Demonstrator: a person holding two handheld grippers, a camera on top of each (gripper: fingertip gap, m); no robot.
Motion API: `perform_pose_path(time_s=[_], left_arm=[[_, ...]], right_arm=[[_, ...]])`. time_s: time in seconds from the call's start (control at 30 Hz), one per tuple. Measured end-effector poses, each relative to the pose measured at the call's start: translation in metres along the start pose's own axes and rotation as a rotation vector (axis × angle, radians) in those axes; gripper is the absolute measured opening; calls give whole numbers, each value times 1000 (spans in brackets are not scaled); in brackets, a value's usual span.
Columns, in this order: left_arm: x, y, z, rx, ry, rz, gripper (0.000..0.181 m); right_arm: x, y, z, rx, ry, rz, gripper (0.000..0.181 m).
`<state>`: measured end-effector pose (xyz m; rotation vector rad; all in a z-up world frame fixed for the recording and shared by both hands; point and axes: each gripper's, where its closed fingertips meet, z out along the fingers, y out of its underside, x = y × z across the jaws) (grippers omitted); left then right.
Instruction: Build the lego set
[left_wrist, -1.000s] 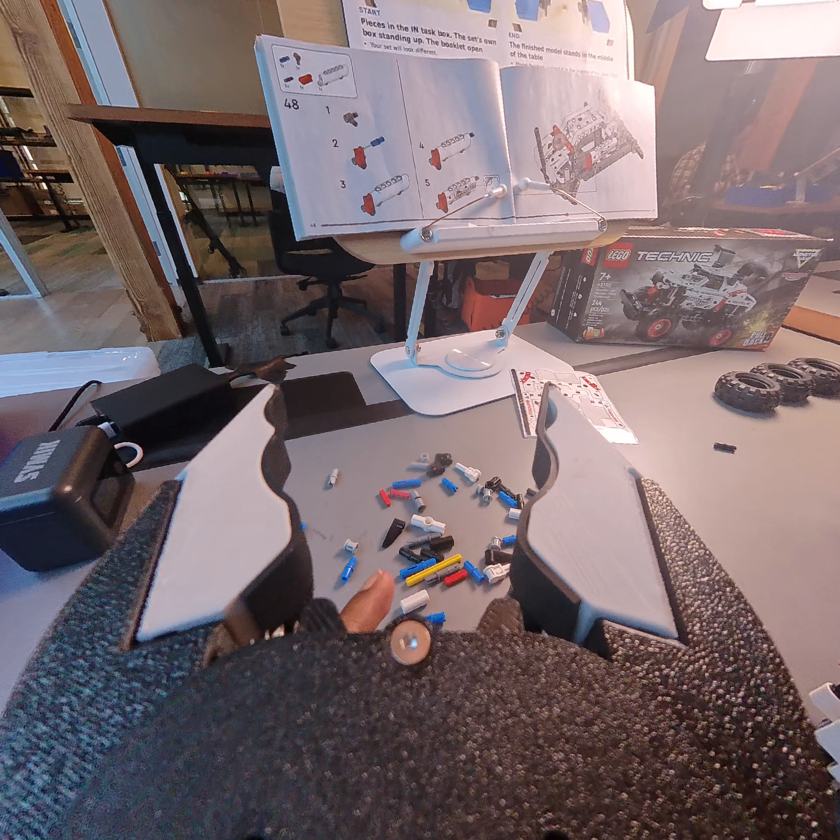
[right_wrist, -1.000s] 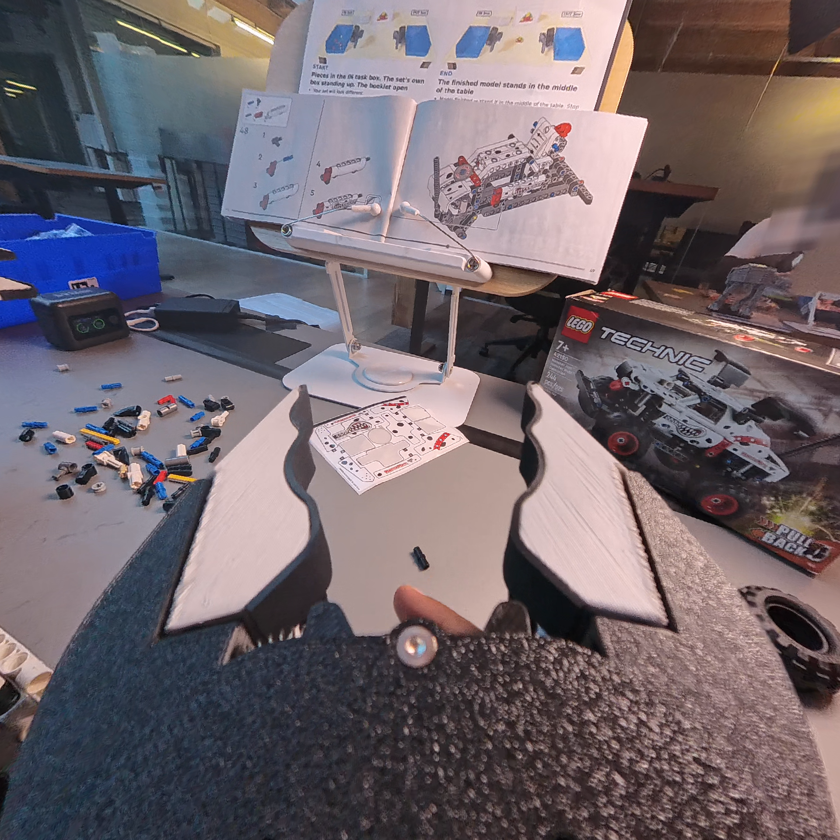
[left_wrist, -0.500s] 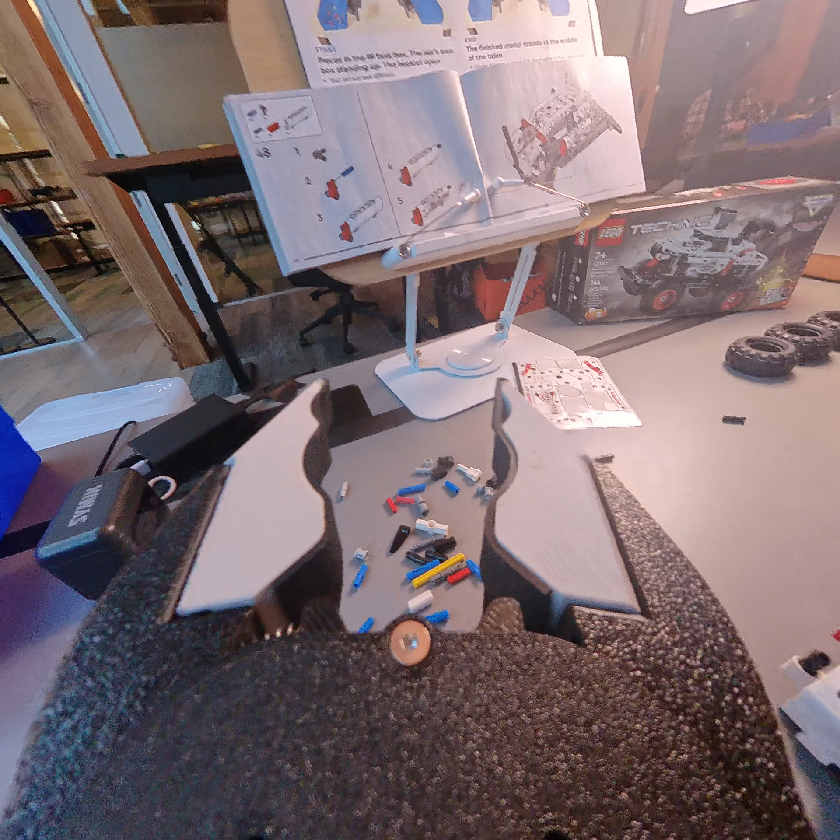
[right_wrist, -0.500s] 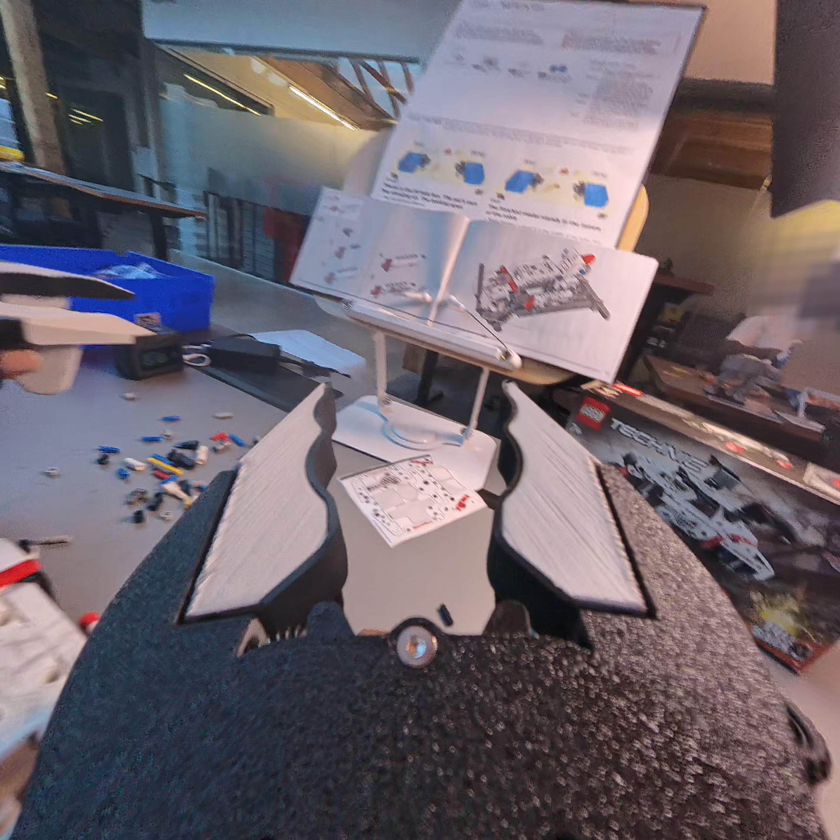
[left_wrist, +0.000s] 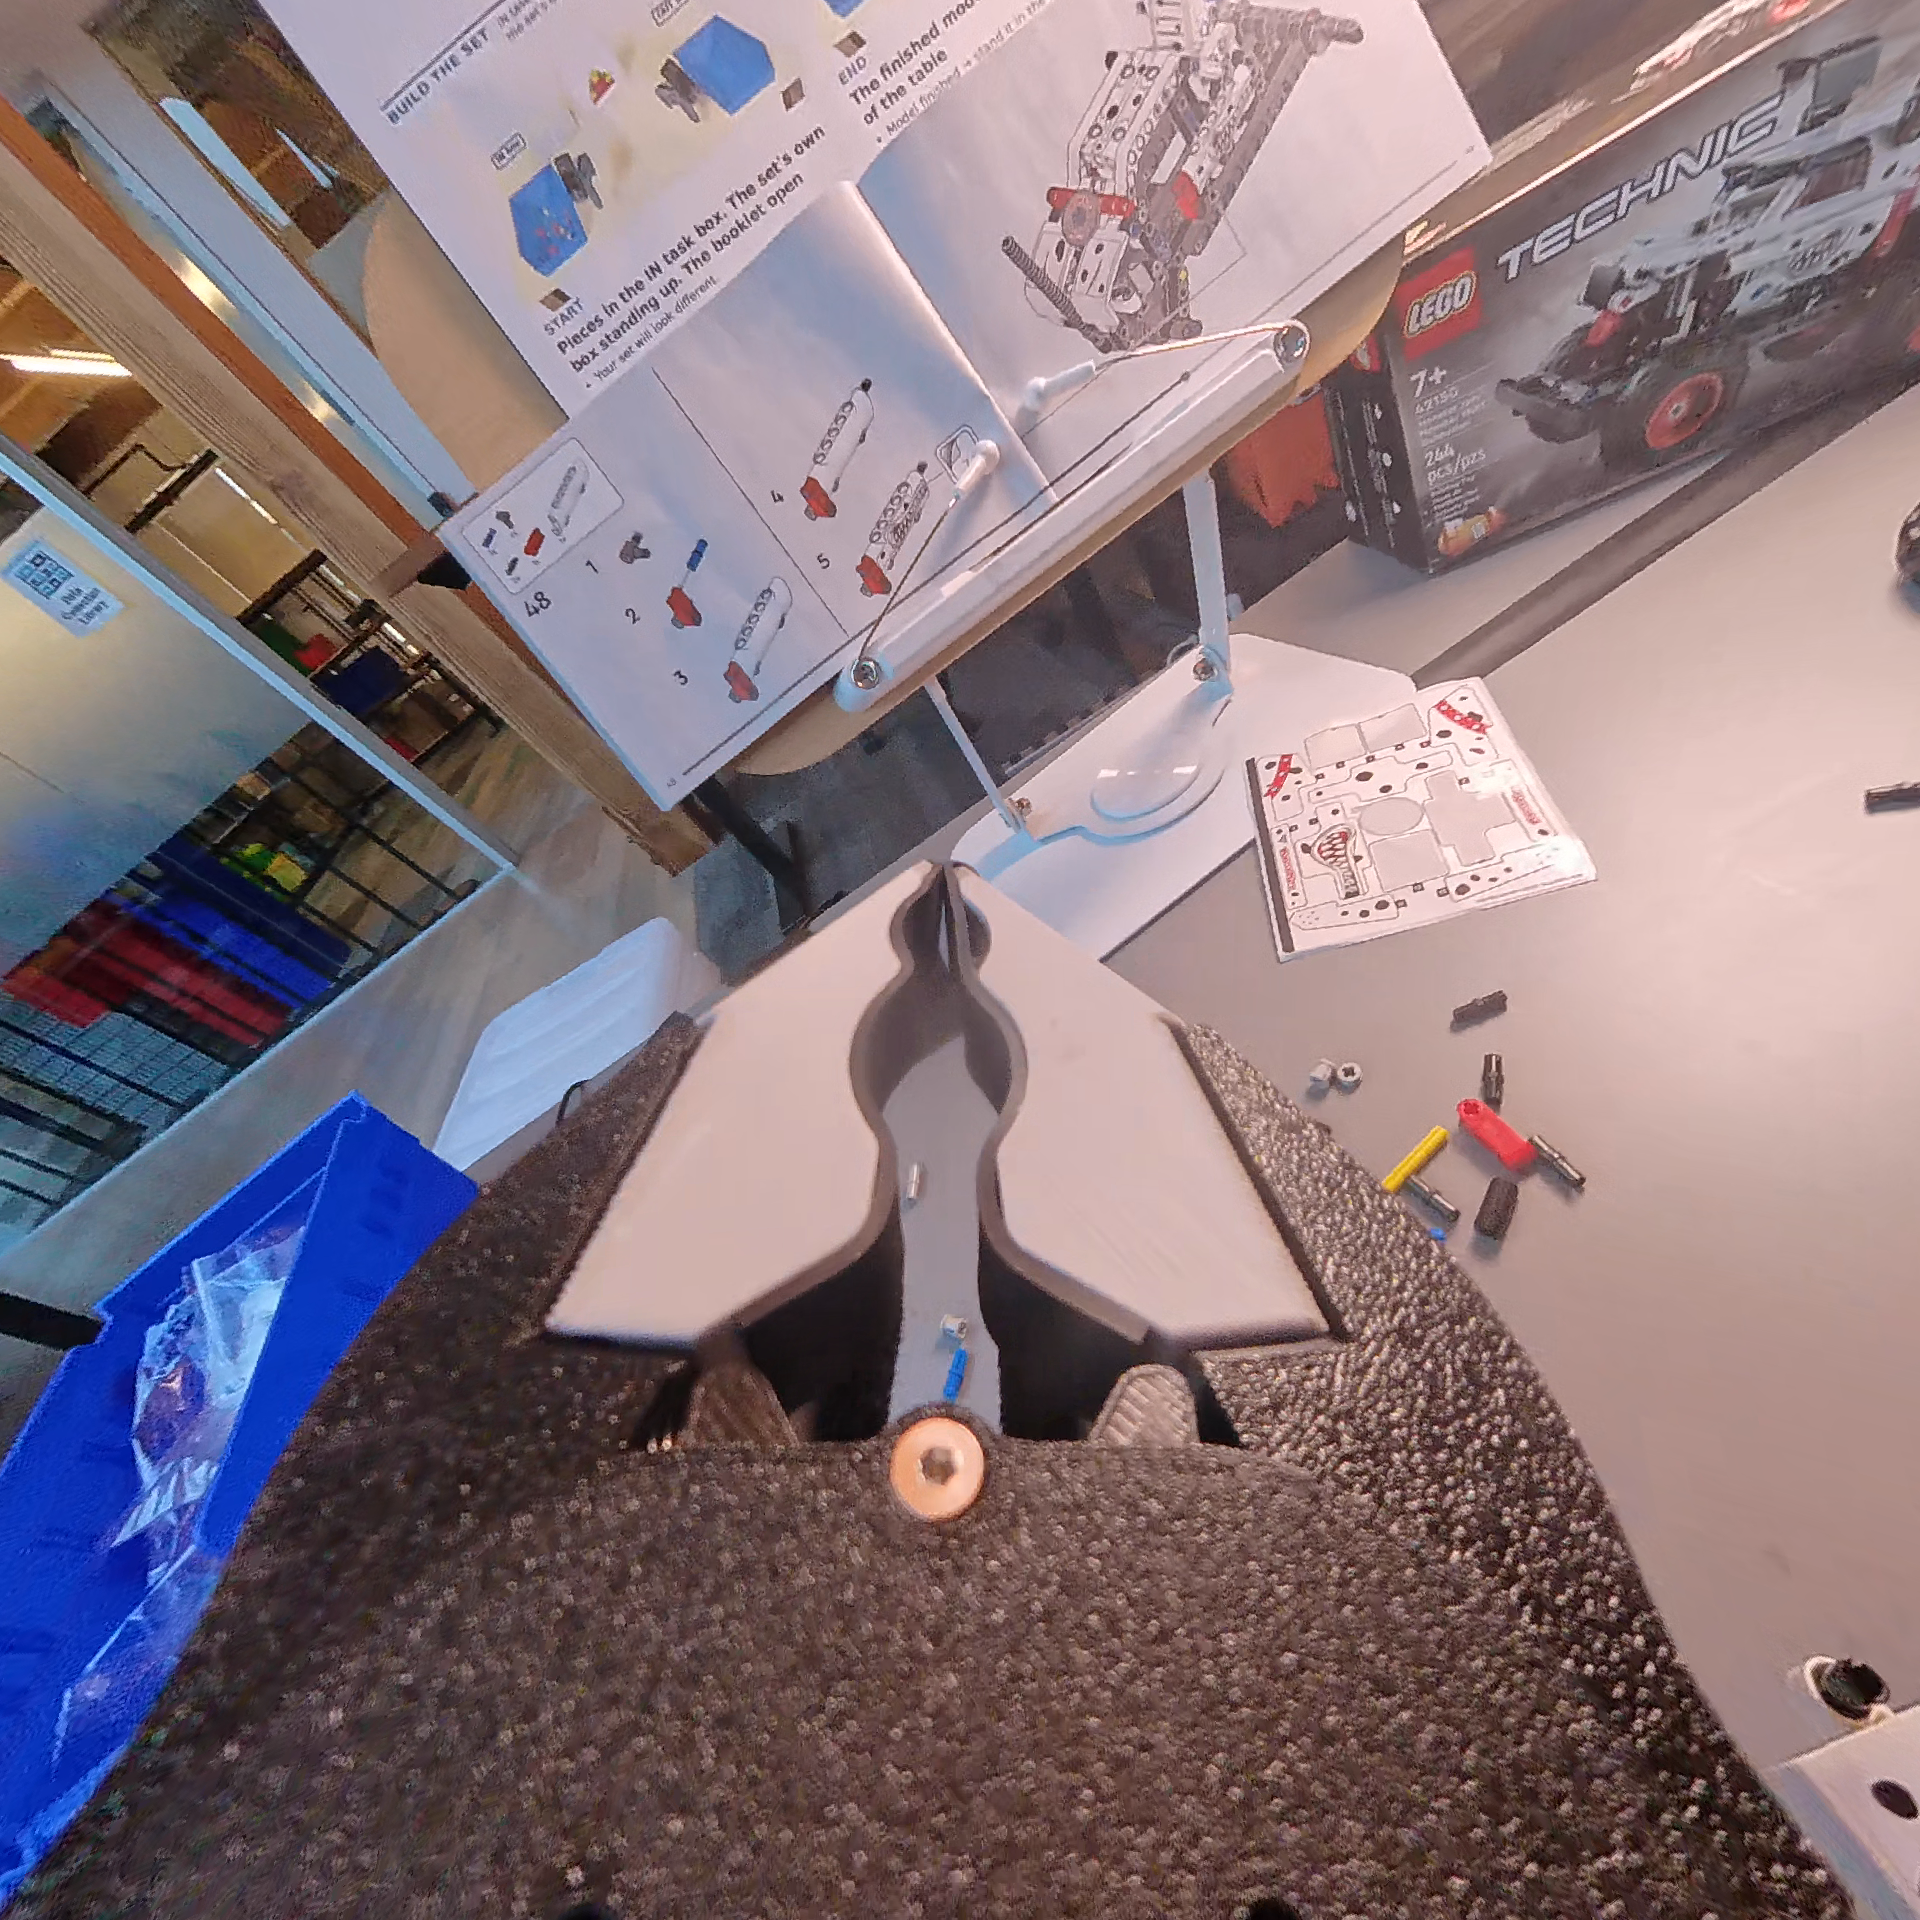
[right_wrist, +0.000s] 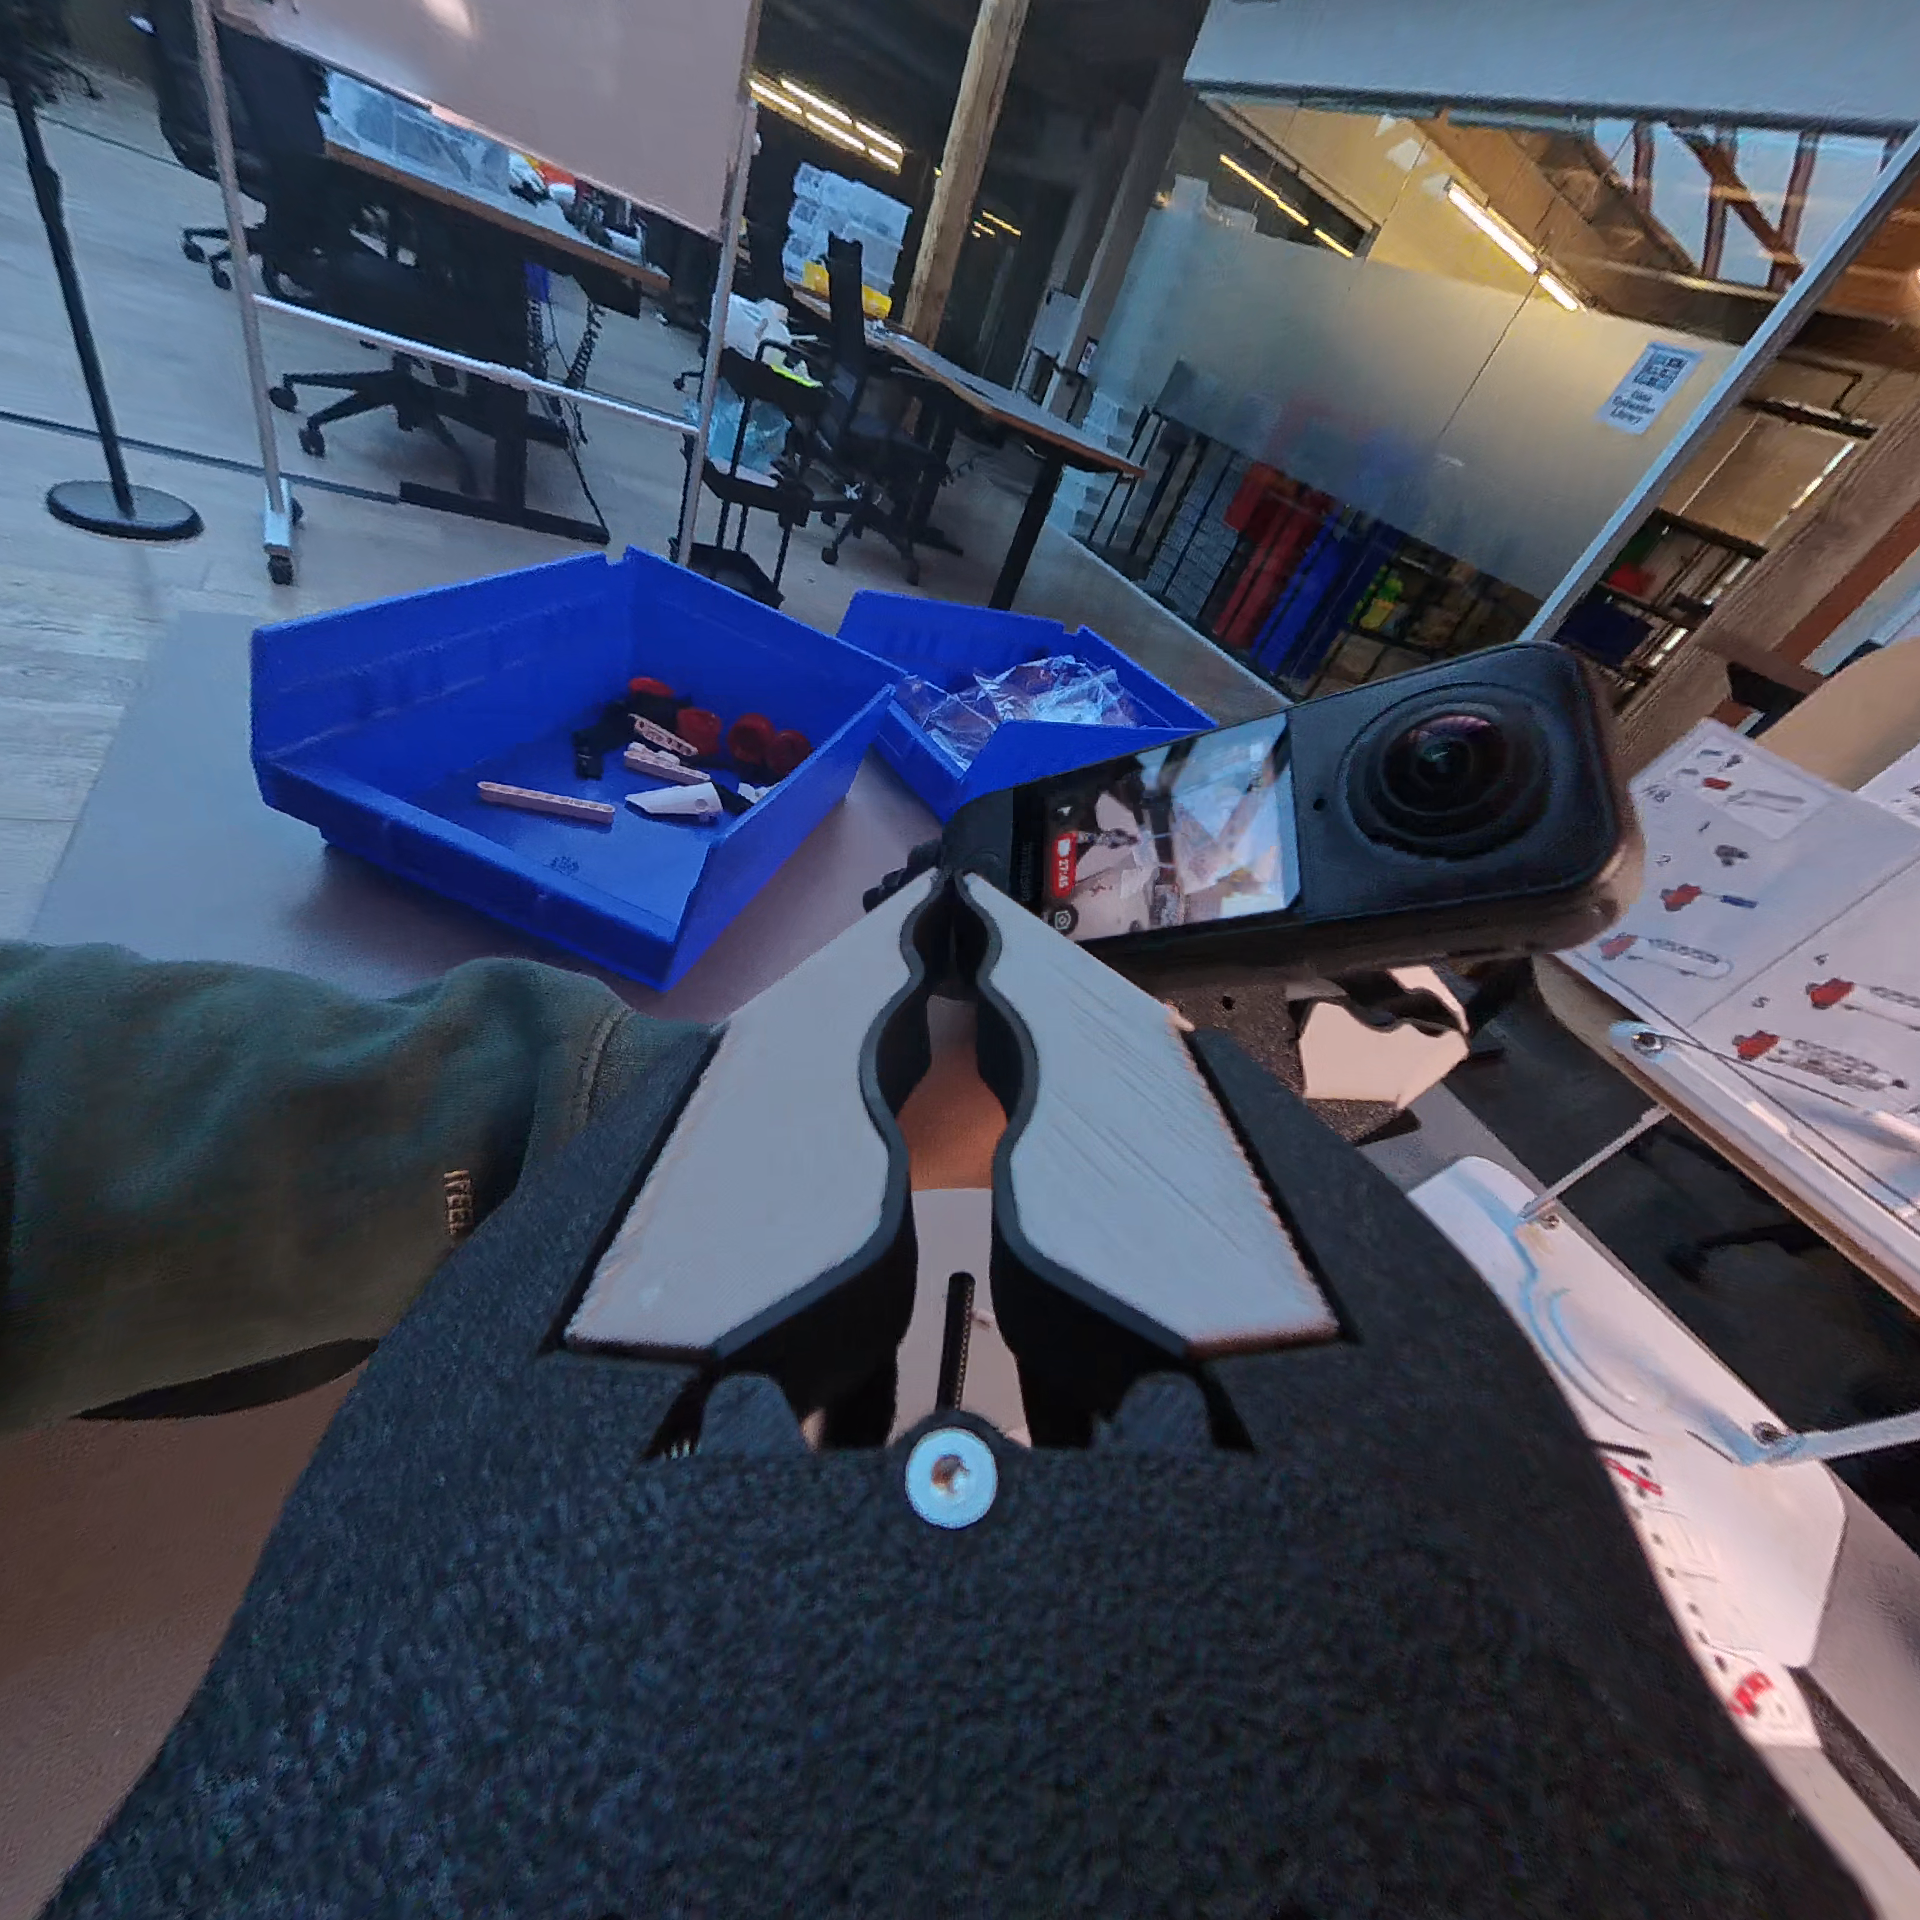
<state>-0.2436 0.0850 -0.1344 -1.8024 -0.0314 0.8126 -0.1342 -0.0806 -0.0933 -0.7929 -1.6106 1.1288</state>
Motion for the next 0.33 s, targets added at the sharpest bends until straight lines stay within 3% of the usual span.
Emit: perform_pose_path(time_s=[0.33], left_arm=[[-6,22,1,-60,-87,118,0]], right_arm=[[6,16,8,-5,-7,51,0]])
